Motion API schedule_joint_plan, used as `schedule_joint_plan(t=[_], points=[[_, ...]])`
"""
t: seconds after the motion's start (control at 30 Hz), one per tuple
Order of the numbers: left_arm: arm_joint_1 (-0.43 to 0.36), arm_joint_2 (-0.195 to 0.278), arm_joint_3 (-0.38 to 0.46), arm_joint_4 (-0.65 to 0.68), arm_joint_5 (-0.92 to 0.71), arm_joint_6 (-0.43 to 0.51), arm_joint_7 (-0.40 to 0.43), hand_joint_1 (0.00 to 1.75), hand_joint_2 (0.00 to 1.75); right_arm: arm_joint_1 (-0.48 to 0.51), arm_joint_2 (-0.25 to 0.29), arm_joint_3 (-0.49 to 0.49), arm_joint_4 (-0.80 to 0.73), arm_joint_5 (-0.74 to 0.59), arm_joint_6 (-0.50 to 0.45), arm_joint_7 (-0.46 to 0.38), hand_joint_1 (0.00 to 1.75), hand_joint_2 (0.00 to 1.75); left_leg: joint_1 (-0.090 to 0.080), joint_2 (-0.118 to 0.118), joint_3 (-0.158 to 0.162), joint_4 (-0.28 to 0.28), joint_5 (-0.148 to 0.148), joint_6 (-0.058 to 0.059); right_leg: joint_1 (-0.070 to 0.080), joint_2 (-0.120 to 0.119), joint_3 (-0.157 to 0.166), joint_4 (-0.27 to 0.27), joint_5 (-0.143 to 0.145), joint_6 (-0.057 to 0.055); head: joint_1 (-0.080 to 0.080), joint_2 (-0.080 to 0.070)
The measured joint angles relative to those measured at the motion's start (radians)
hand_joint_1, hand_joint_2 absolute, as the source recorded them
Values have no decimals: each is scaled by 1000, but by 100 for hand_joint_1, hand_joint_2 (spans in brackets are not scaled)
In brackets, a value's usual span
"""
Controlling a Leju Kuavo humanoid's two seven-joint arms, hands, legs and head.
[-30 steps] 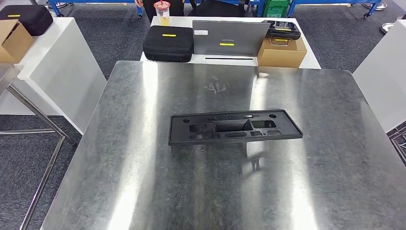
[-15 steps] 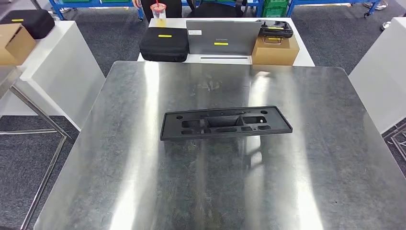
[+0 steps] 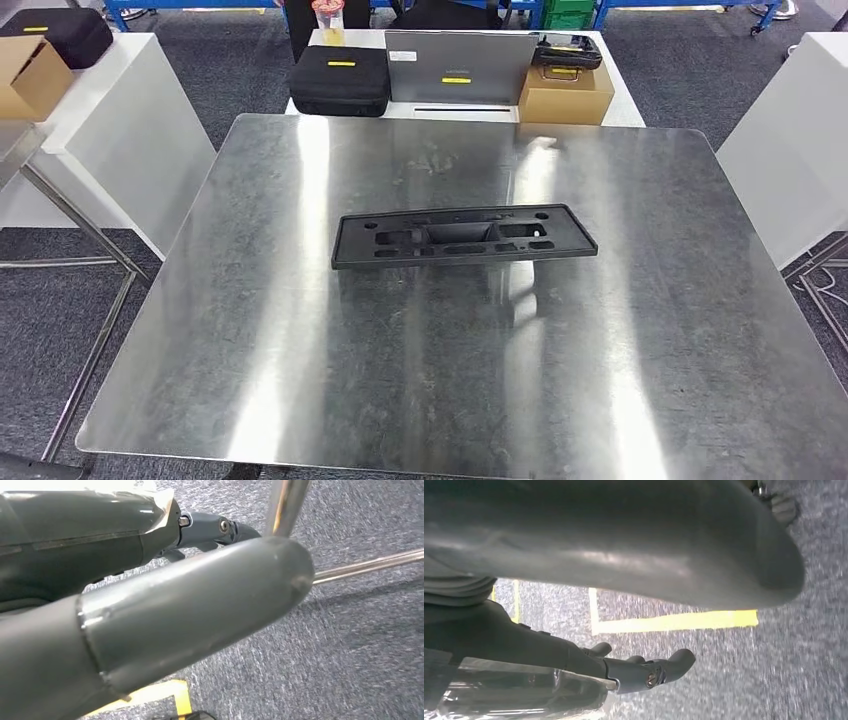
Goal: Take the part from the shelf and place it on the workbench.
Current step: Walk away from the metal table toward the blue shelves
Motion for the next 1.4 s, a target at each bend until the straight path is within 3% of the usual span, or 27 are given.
schedule_joint_plan(t=[0.07,0.1,0.2,0.27,0.3,0.33,0.4,0.43,0.47,0.53,0.6,0.67,0.7,0.73,0.77,0.8,0.83,0.9,0.97,1.0,1.07,1.1,1.2,1.27,1.3,1.33,1.4], points=[[-1,-3,0,0,-1,1,0,0,0,0,-1,0,0,0,0,0,0,0,1,3,-9,-10,17,12,1,1,-10,9,-6,8,-1,0],[-2,-5,0,0,0,1,0,0,0,1,-1,0,0,0,1,0,0,0,3,4,-17,-15,28,20,2,1,-22,30,-27,6,1,0],[-3,-8,1,0,0,3,-1,0,0,2,-2,0,0,2,1,-2,0,0,-1,7,-53,-19,59,33,2,3,-80,193,-142,-8,6,0],[-3,-11,1,0,0,3,-1,0,0,2,-4,1,0,3,1,-6,0,0,-5,7,-80,-18,79,33,2,3,-84,271,-165,0,8,0],[-3,-12,1,0,0,3,-1,0,0,2,-4,1,0,3,1,-7,0,0,-7,7,-92,-17,88,32,2,3,-60,257,-149,7,8,0],[-3,-14,1,0,0,3,-1,0,0,2,-6,1,0,3,2,-8,0,0,-9,7,-103,-17,97,31,3,3,-17,206,-124,13,8,0],[-3,-17,1,0,0,3,-2,0,0,-1,-8,1,0,3,4,-8,0,0,-13,6,-118,-16,114,26,8,3,92,43,-96,8,8,0],[-3,-18,2,0,0,4,-2,0,0,-2,-10,1,0,3,5,-8,0,0,-14,6,-121,-17,123,21,12,3,128,-18,-92,1,7,0],[-3,-19,2,0,0,4,-2,0,0,-3,-10,1,0,3,6,-8,0,0,-14,7,-123,-18,131,16,16,4,147,-57,-94,-7,7,0],[-2,-20,2,0,0,4,-3,0,0,-2,-11,1,1,3,8,-8,0,0,-13,6,-127,-21,145,5,15,3,139,-69,-83,-20,6,0],[0,-20,2,0,0,4,-3,0,0,-3,-10,2,1,3,10,-8,0,0,-10,3,-140,2,112,-8,5,0,123,-72,-65,-38,5,0],[1,-19,2,0,0,4,-3,0,0,-2,-9,2,2,5,13,-8,0,0,-2,1,-163,89,12,-23,1,-4,104,-72,-45,-52,0,0],[1,-18,2,0,-1,4,-3,0,0,-2,-9,3,2,5,14,-7,0,0,2,1,-176,154,-37,-30,2,-6,94,-70,-35,-54,-2,0],[1,-18,2,0,-1,4,-3,0,0,-1,-10,3,2,6,16,-5,0,0,7,1,-184,213,-66,-36,2,-7,82,-67,-26,-53,-2,0],[1,-18,2,0,-3,4,-3,0,0,-1,-10,4,2,5,17,-1,0,0,11,1,-182,252,-71,-42,1,-7,69,-63,-17,-51,-2,0],[1,-18,2,0,-4,4,-3,0,0,-1,-10,6,2,5,17,2,0,0,16,2,-167,258,-54,-47,0,-8,53,-57,-10,-48,-2,0],[0,-18,2,0,-6,4,-3,0,0,0,-10,7,2,5,17,6,0,0,21,2,-135,229,-25,-51,-2,-8,38,-49,-5,-45,-3,0],[-3,-17,2,0,-11,2,-3,0,0,-1,-10,8,2,3,17,12,0,0,27,1,-42,104,14,-55,-4,-8,13,-31,1,-37,-3,0],[-7,-17,2,0,-15,0,-3,0,0,-2,-8,8,2,0,17,16,0,0,24,-1,19,4,9,-51,-2,-9,0,-20,10,-23,-3,0],[-9,-16,2,0,-17,-2,-3,0,0,-3,-7,8,2,0,17,18,0,0,20,-3,26,-14,3,-47,-2,-9,-4,-19,17,-14,-2,0],[-10,-16,2,0,-18,-3,-2,0,0,-2,-6,8,2,-1,17,22,0,0,17,0,21,-28,13,-31,-2,-7,-12,-18,23,4,-2,0],[-11,-16,2,0,-18,-4,-3,0,0,-1,-6,8,2,-1,17,23,0,0,17,2,16,-36,21,-19,-1,-5,-21,-6,9,7,0,0],[-14,-16,2,0,-18,-5,-3,0,0,-1,-6,8,2,-1,18,24,0,0,17,6,-13,-47,48,9,-3,0,-77,145,-102,-5,8,0],[-14,-16,3,0,-18,-5,-3,0,0,-1,-6,8,2,-1,21,24,0,0,16,8,-37,-45,66,11,-5,1,-99,257,-144,3,10,0],[-15,-16,3,0,-19,-5,-3,0,0,-1,-6,8,2,-1,24,24,0,0,16,9,-49,-43,75,9,-6,2,-87,269,-137,13,10,0],[-15,-17,3,0,-20,-5,-2,0,0,-1,-7,8,2,-1,28,24,0,0,16,10,-62,-40,82,6,-7,2,-56,243,-115,24,10,0],[-16,-17,3,0,-23,-6,-2,0,0,-3,-8,9,2,-2,34,22,0,0,15,10,-84,-28,95,-3,-11,2,42,107,-76,38,11,0]])
